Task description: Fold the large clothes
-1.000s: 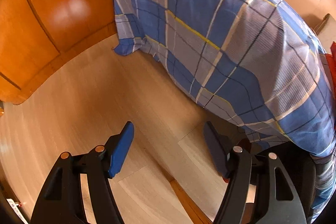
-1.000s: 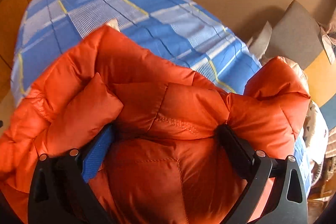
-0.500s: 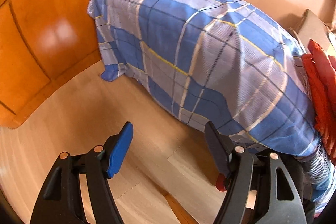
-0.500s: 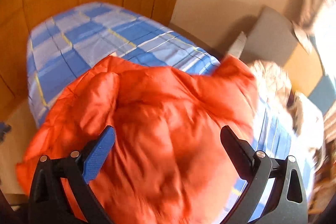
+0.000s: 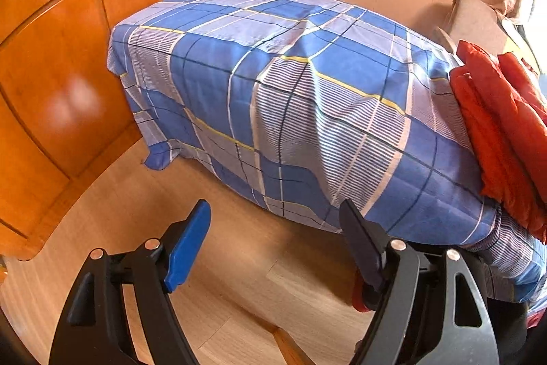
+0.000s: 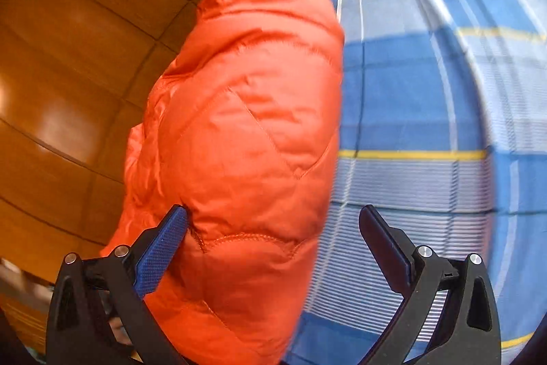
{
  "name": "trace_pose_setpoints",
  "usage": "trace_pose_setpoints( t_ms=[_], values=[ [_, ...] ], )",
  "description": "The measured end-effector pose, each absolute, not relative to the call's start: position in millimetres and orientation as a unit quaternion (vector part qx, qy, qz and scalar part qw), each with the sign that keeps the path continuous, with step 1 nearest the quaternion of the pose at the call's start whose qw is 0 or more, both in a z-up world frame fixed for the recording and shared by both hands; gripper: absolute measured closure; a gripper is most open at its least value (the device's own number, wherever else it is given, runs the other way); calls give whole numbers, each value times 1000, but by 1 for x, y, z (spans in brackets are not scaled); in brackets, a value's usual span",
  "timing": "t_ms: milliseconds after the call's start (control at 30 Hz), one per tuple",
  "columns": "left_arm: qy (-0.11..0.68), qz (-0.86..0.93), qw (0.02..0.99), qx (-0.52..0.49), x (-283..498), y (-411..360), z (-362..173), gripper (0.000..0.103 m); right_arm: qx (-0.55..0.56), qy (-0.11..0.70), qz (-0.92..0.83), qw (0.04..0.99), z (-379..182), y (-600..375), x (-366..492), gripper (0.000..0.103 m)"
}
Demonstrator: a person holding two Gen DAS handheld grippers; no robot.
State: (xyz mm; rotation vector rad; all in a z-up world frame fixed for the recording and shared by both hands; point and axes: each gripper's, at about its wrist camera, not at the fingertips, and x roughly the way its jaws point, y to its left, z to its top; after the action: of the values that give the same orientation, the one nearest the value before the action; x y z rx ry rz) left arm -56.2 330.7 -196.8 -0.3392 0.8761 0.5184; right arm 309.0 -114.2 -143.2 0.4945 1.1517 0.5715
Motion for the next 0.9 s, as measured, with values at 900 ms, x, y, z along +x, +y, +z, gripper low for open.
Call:
trace_pose_setpoints(
  t_ms=[900],
  values=[
    [338,0,896,-287,18,269,-136,11,271,551,372,696,-197,-54,345,6]
  ],
)
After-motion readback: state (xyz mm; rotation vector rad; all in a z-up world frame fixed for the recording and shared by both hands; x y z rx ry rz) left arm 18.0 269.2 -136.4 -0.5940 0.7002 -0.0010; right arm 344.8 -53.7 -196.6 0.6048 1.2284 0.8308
